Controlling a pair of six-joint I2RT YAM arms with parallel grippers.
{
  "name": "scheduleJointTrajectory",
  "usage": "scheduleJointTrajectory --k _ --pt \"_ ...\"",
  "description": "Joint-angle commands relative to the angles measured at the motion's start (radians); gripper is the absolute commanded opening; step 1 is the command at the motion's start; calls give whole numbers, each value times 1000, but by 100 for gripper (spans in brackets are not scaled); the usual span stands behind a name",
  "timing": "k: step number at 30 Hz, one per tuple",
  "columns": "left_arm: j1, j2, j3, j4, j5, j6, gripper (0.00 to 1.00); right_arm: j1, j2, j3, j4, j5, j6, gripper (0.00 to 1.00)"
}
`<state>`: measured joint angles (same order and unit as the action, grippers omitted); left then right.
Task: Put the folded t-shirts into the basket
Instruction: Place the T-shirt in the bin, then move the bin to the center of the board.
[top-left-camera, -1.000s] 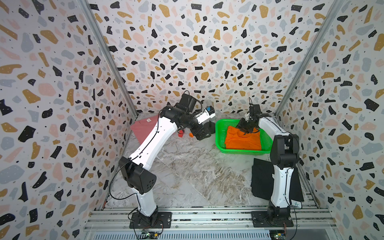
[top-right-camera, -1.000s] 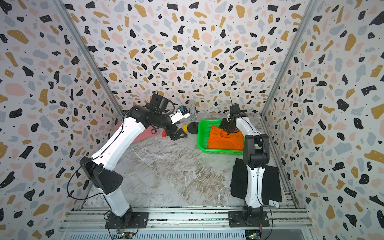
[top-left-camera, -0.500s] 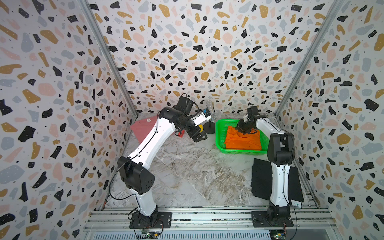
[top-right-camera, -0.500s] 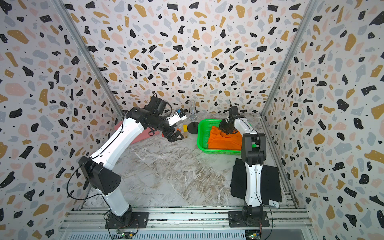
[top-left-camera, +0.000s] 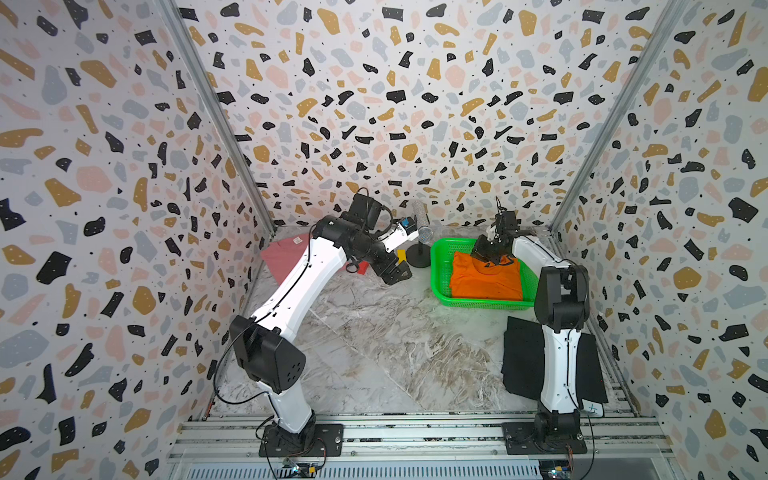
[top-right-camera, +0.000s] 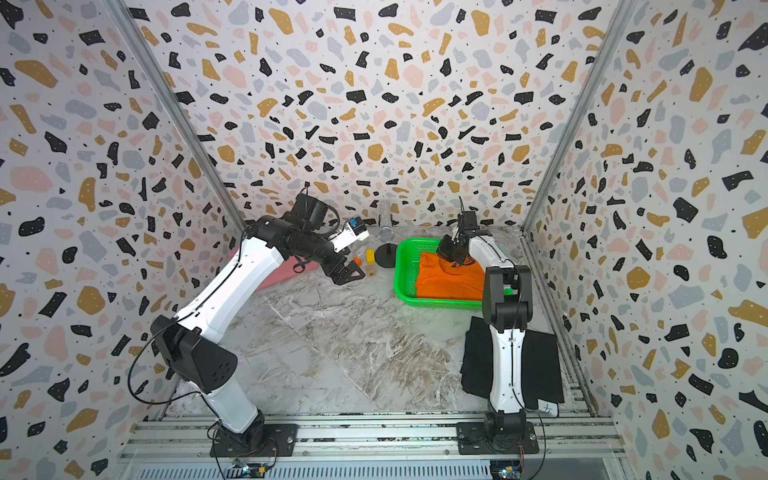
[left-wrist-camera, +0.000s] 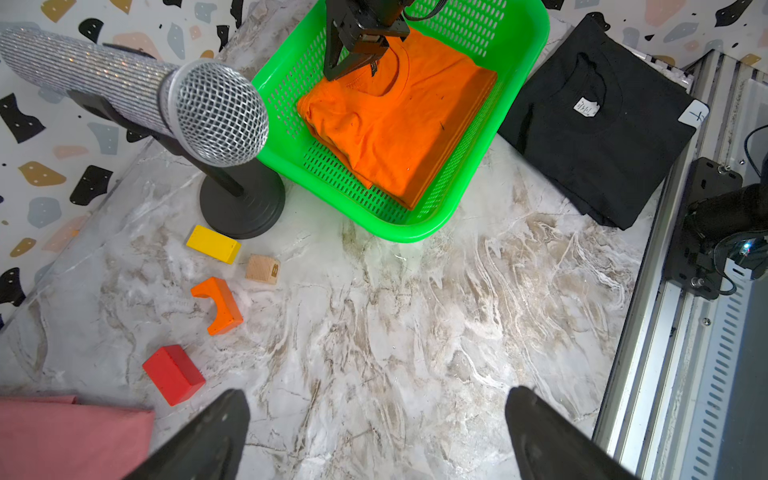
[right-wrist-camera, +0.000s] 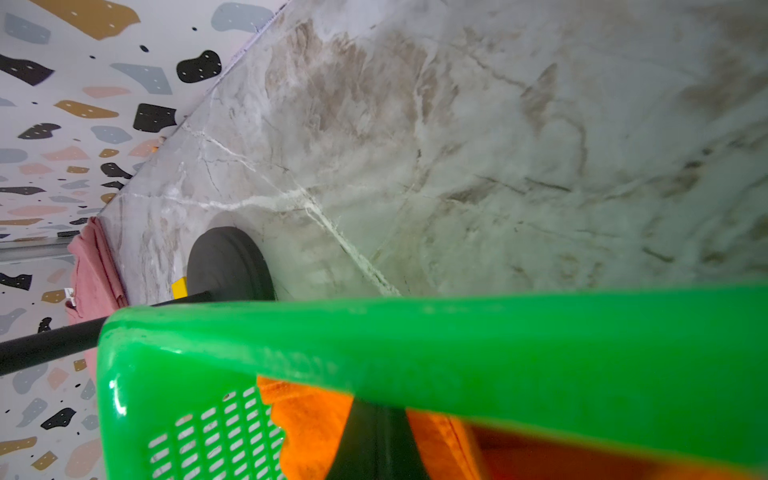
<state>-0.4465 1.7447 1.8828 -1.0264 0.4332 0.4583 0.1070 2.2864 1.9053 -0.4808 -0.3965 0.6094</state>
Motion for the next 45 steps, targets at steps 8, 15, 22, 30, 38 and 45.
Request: scheduleJointTrajectory --k 8,15,22,30,38,45 --pt "21 -47 -39 33 31 -9 97 5 -14 92 68 -7 -59 0" --pt "24 -50 -49 38 32 -9 97 5 -6 84 117 -41 -62 7" --pt "23 -58 -76 53 27 -10 98 4 -95 30 132 -24 -80 34" --pt "49 -84 -110 75 12 -47 99 0 -308 -100 8 168 -218 35" --pt "146 -138 -181 158 -47 -175 100 45 -551 -395 -30 187 -382 40" --pt "209 -194 -220 173 -351 -305 100 199 -684 -618 55 24 -694 44"
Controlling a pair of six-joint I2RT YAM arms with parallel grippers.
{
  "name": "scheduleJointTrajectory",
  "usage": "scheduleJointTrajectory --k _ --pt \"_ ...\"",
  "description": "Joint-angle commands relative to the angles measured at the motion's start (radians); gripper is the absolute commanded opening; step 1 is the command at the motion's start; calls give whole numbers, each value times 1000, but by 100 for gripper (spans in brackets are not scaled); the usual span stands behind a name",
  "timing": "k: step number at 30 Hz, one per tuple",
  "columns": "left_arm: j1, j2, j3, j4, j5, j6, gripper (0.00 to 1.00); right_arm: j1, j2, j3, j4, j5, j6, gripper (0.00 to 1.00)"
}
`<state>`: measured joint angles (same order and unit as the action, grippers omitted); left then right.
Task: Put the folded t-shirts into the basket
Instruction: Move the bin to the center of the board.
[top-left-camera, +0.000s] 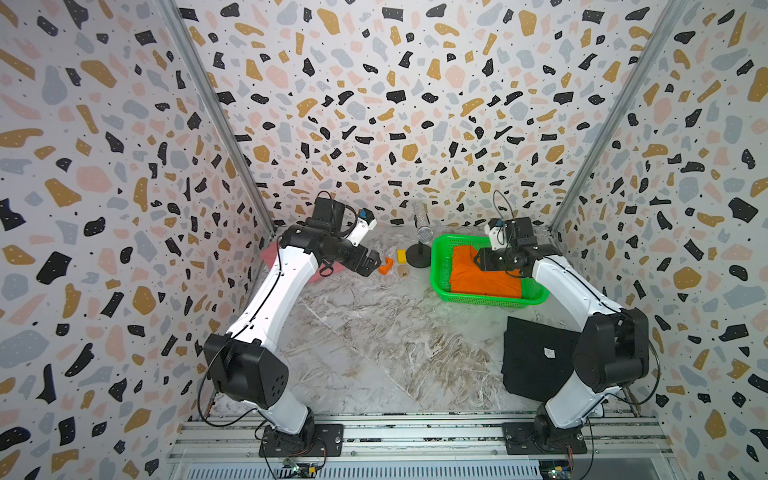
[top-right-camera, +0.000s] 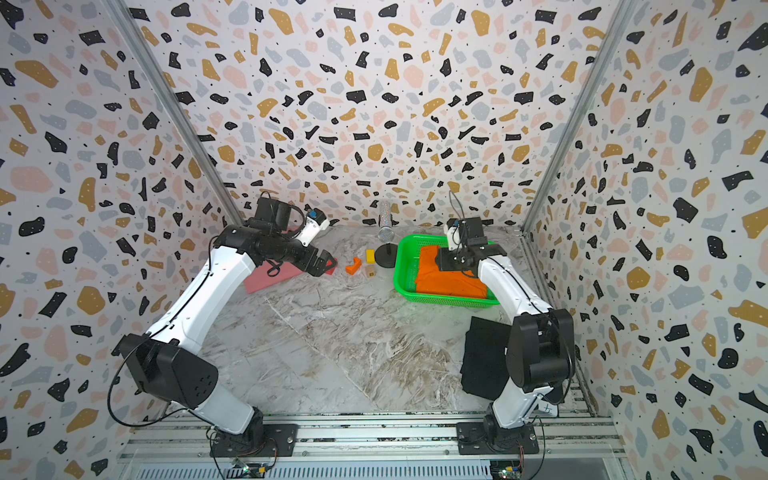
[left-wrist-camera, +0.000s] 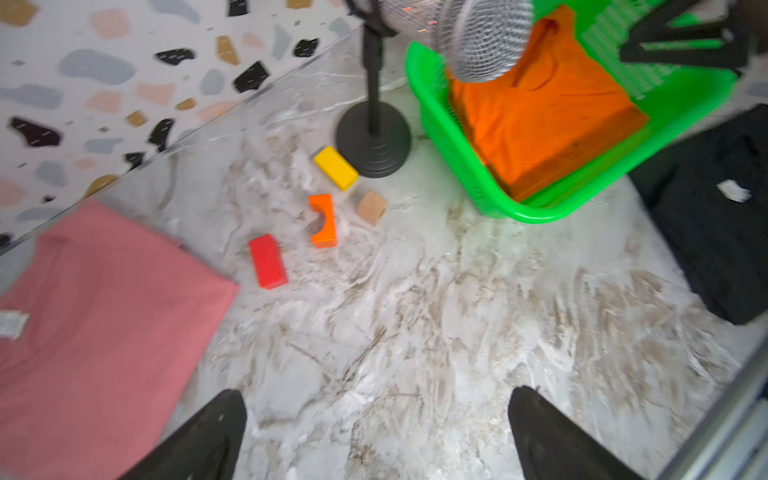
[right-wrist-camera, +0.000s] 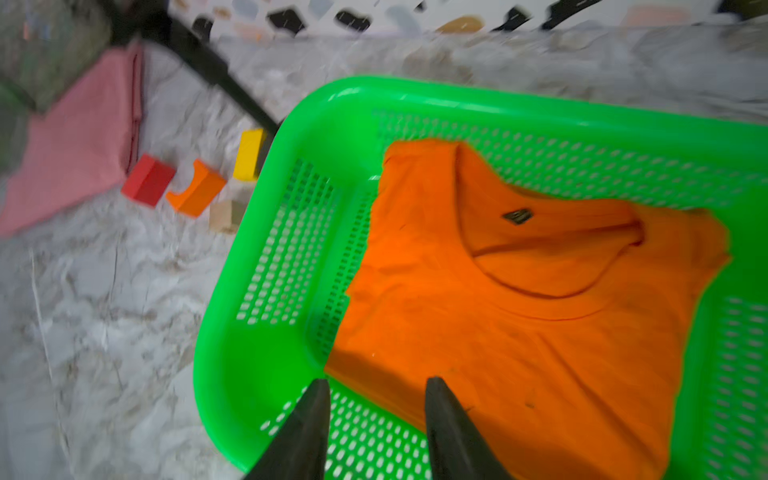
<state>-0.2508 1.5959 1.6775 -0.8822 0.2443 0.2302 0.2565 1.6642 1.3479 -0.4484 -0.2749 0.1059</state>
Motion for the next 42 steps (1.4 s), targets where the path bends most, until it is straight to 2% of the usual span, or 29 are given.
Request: scheduleJointTrajectory --k 1,2,7,13,18,22,25,31,35,42 --pt "21 -53 -25 33 -213 -96 100 69 -81 -101 55 -141 -254 44" --pt "34 -62 -36 40 -233 -104 100 81 -98 -140 87 -176 -320 46" --pt "80 -82 -96 65 -193 -106 100 98 -172 -289 212 -322 -592 55" --pt "105 -86 -166 109 -160 -113 100 101 -79 -223 125 -279 -807 55" --pt "120 -84 -207 145 -145 -135 100 102 -25 -168 81 -271 -908 55" --pt "127 -66 -241 167 -122 -164 100 101 84 -70 -76 -286 -1001 49" --pt "140 -65 -243 162 -114 -170 100 102 133 -57 -104 -303 -1031 45" --pt "169 -59 -258 162 -91 -177 100 113 106 -103 -95 -363 -1105 21" --pt "171 -55 -255 159 -81 -177 100 131 52 -149 -106 -384 -1166 17" --pt "181 -80 -275 175 -106 -160 100 200 -61 -262 -76 -370 -1183 18"
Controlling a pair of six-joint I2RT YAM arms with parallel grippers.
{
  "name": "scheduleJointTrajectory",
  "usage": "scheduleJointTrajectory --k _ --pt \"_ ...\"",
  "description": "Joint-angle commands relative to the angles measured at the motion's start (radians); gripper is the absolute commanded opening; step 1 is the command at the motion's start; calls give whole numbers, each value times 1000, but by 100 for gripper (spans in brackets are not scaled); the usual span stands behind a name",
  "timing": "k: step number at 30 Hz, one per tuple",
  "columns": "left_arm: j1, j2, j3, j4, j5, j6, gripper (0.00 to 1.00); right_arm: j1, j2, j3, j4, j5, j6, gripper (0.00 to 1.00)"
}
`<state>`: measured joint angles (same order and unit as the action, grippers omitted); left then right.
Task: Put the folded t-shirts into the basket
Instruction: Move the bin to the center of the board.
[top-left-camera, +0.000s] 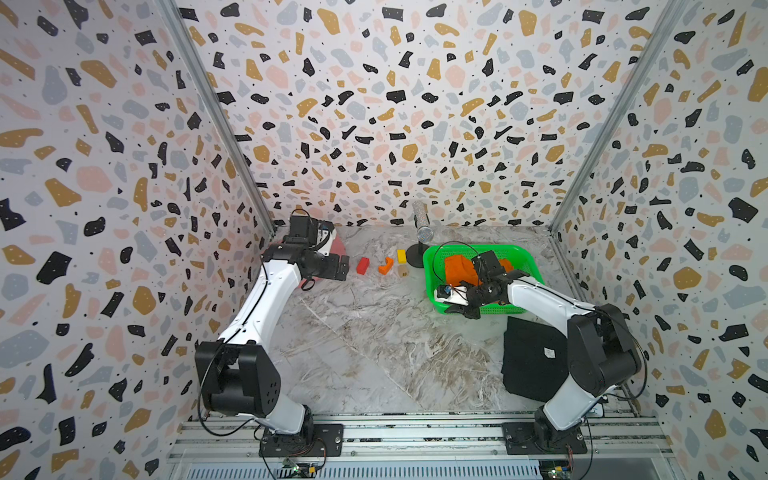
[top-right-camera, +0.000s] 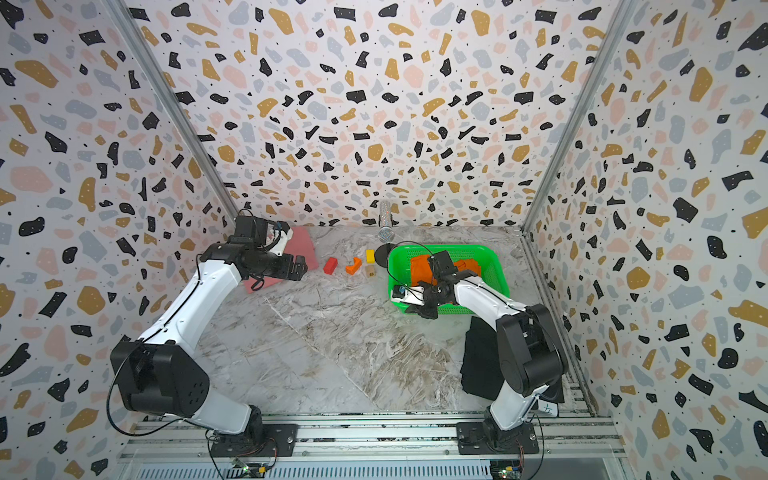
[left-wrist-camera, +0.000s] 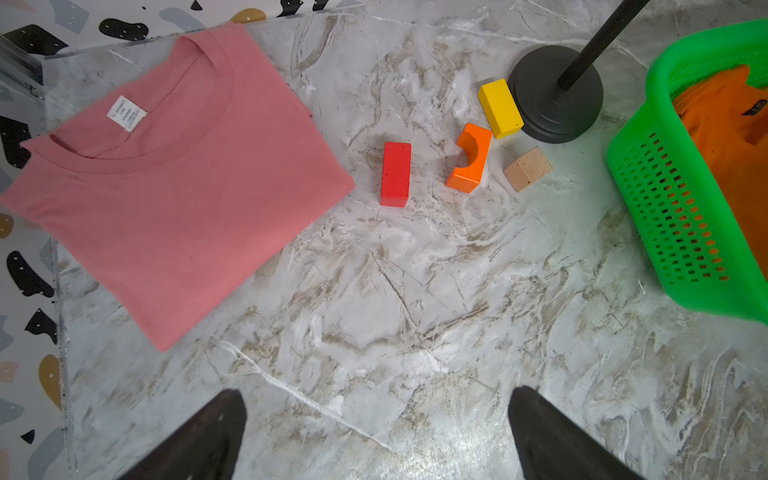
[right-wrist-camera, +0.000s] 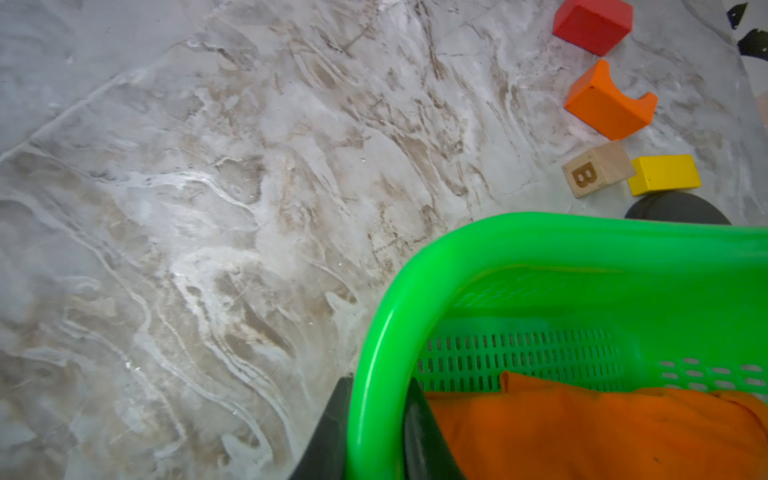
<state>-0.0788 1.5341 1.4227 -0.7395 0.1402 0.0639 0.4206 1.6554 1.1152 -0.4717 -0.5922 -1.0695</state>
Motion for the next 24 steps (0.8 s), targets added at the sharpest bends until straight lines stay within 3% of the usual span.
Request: scheduleJointTrajectory --k 1,9,17,22,24 --pt "11 -22 -27 37 -5 9 100 55 -61 -39 -44 -53 -6 17" --pt "44 -25 -45 39 11 -4 100 270 -68 -63 121 -58 120 15" --pt "72 -50 -83 47 20 -5 100 449 71 27 328 1 293 16" --pt "90 -41 -89 33 32 -7 100 533 173 132 397 47 381 23" --pt "94 -39 -90 28 38 -8 100 544 186 152 452 40 446 30"
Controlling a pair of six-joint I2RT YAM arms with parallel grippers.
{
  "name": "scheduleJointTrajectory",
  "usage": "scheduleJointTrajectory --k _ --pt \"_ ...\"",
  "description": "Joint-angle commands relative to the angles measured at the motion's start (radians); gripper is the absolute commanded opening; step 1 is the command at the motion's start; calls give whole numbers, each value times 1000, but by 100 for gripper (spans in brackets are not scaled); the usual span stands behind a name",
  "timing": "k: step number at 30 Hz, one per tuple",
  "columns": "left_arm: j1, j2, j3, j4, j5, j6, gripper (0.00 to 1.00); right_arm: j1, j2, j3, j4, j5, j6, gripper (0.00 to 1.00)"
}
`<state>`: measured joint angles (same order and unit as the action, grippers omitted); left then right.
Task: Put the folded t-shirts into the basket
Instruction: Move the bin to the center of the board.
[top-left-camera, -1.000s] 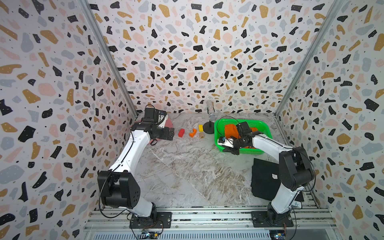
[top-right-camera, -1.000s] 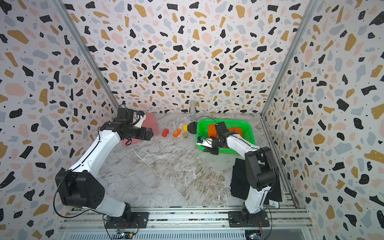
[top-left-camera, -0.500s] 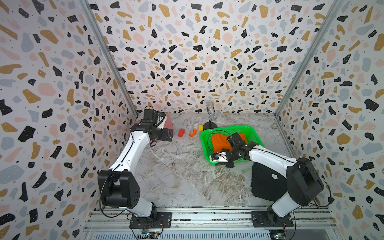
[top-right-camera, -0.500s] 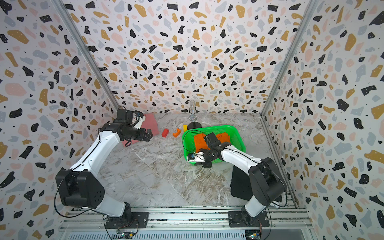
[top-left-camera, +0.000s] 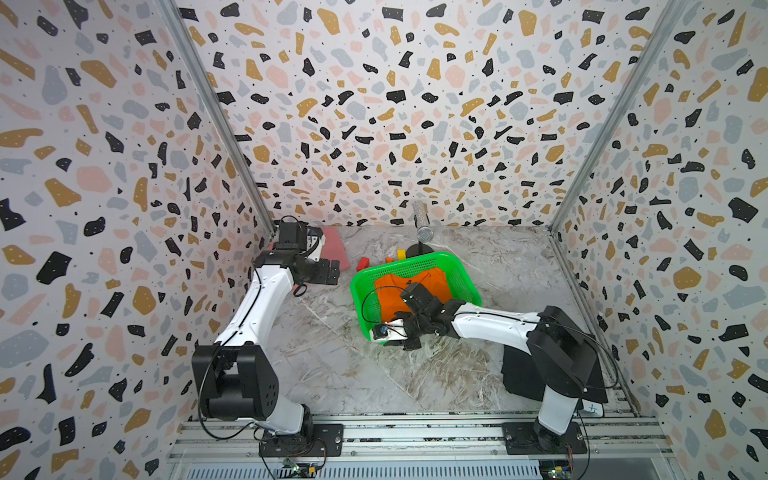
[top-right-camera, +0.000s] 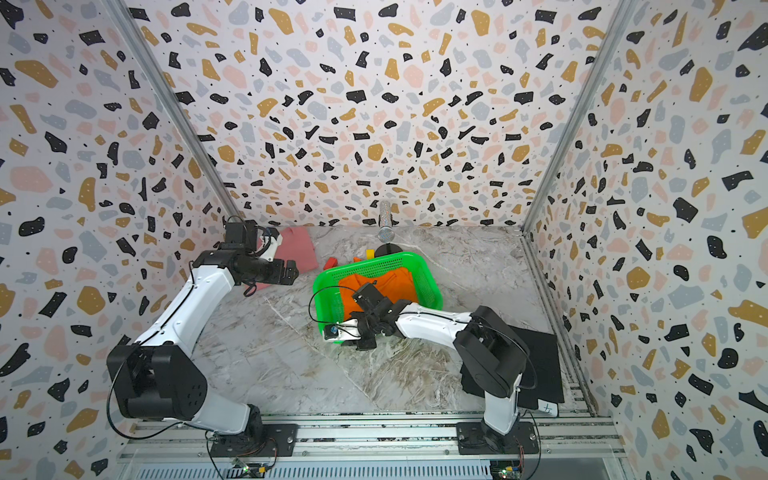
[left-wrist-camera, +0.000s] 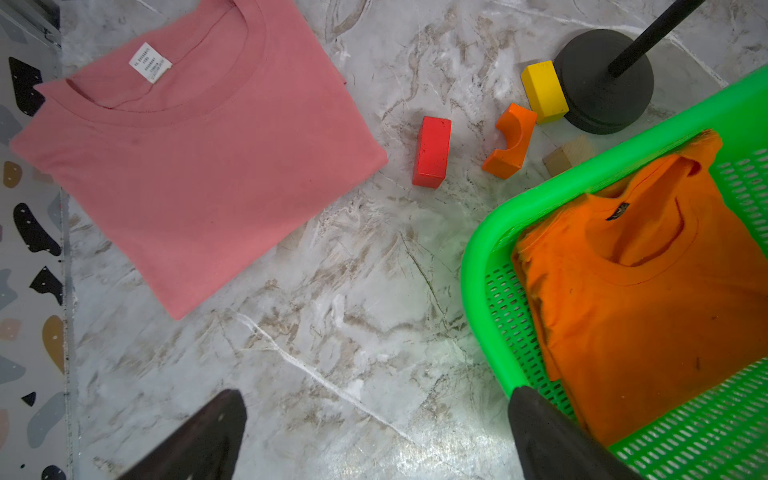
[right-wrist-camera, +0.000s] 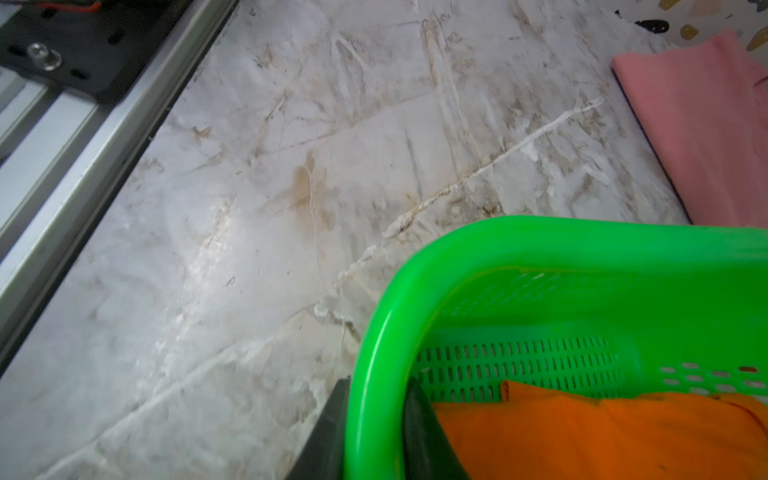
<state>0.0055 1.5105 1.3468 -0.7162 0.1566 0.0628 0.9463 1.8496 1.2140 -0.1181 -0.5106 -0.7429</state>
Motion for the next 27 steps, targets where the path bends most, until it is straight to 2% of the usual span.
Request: scheduleJointTrajectory --k 1,5,12,18,22,25,27 --pt "10 -15 -16 4 25 -6 100 22 -13 52 130 -42 151 34" --pt "11 -19 -18 -11 56 -9 100 23 -86 20 177 11 233 41" --pt "11 -27 -17 -32 186 -11 100 16 -350 -100 83 261 347 46" --pt "9 -35 -27 -16 232 -31 100 -81 -588 -269 66 454 521 52" --pt "0 -30 -34 -14 232 -43 100 -161 -676 -315 -20 749 712 71" --pt "-4 -39 -41 -9 230 -41 100 -203 -686 -301 -144 878 820 82" --pt "-10 -54 -51 0 227 -35 100 -223 -668 -280 -236 937 939 83"
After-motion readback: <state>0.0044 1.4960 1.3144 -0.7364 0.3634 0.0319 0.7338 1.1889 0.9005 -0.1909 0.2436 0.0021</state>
